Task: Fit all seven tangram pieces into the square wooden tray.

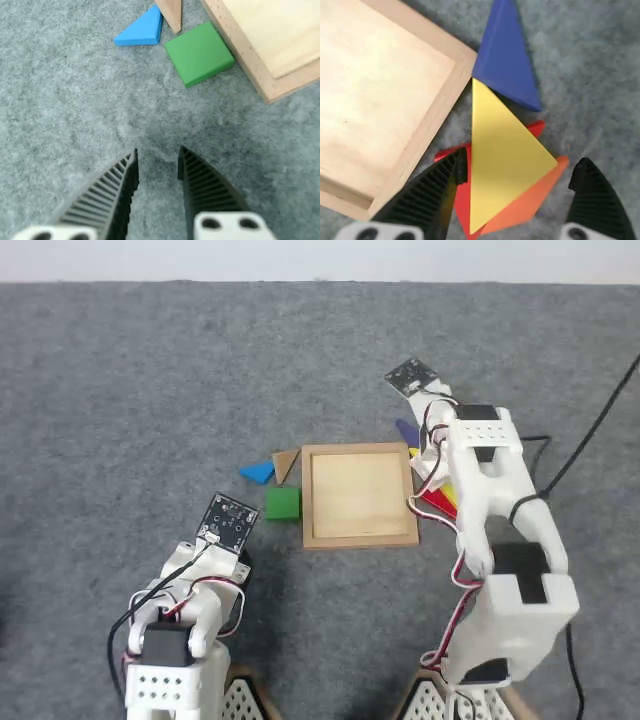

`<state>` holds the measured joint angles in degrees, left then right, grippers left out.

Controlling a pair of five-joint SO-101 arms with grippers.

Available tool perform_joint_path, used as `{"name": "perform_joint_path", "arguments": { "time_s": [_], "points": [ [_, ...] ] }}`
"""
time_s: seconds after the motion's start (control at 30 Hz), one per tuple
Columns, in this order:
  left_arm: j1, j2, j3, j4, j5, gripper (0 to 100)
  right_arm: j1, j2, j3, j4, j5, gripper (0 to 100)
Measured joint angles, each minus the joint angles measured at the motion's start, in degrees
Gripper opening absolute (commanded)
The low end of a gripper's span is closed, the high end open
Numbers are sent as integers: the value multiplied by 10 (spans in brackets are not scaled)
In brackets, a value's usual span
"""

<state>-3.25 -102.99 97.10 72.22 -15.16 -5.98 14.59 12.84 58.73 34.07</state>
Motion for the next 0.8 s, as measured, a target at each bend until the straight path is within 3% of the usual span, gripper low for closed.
{"name": "perform_joint_path", "arguments": {
  "time_s": [0.4, 0.67, 0.8],
  "points": [
    [0, 0, 0, 0, 0, 137, -1, 70, -22, -19, 10, 324],
    [0, 0, 0, 0, 0, 137, 0, 71, -22, -23, -18, 61],
    [0, 0, 0, 0, 0, 137, 7, 70, -24, -25, -33, 34]
  ]
}}
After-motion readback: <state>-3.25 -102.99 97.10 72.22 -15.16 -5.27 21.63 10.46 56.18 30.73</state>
